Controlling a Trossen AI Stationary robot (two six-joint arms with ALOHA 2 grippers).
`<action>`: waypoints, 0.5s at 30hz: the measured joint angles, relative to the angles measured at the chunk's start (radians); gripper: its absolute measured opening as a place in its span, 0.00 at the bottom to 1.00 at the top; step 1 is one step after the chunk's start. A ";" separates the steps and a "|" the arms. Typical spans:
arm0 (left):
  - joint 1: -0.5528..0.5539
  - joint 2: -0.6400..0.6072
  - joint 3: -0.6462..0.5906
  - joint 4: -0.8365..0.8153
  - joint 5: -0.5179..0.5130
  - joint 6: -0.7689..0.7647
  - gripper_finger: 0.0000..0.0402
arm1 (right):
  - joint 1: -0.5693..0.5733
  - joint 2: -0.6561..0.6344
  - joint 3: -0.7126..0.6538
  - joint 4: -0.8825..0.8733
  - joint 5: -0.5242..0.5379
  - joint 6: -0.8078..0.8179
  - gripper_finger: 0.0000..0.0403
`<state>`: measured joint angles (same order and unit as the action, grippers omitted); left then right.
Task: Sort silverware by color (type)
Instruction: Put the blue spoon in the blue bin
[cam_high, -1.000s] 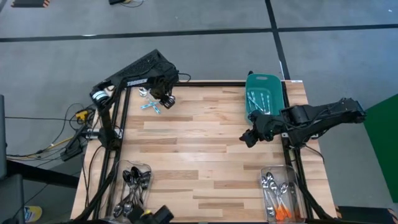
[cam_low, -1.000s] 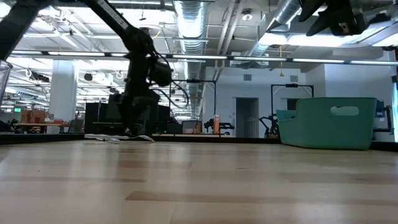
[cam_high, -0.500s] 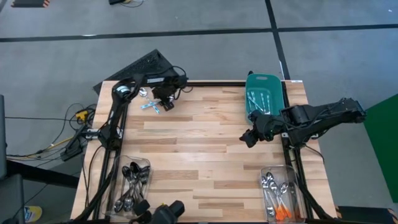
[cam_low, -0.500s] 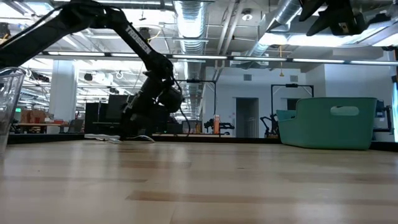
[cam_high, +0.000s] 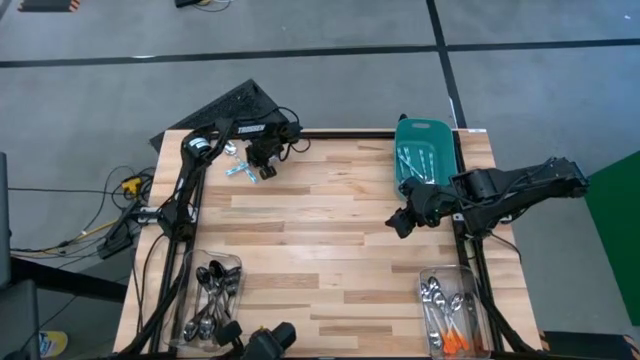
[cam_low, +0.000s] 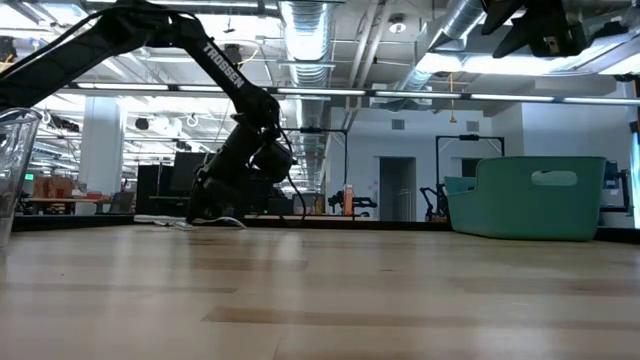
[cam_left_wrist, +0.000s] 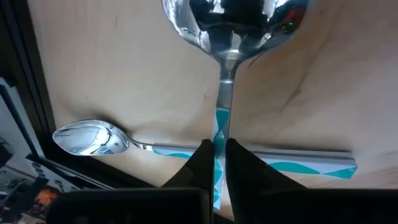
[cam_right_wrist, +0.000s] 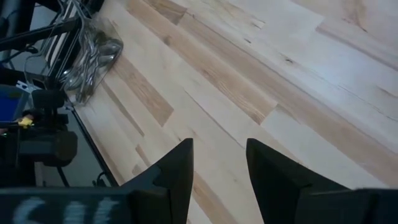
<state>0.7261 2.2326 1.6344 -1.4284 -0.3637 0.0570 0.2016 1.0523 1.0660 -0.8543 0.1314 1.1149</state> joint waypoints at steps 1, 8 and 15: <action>0.000 0.000 0.000 -0.001 0.000 0.001 0.02 | 0.000 0.000 0.000 -0.001 0.000 -0.001 0.42; -0.001 -0.008 0.000 -0.020 0.000 0.012 0.02 | 0.000 0.000 0.000 -0.001 0.000 -0.001 0.42; -0.020 -0.116 0.054 -0.059 0.025 -0.018 0.01 | 0.000 0.000 0.000 0.000 0.000 -0.008 0.42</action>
<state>0.7061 2.1171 1.6881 -1.4876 -0.3385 0.0388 0.2016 1.0523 1.0660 -0.8544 0.1313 1.1073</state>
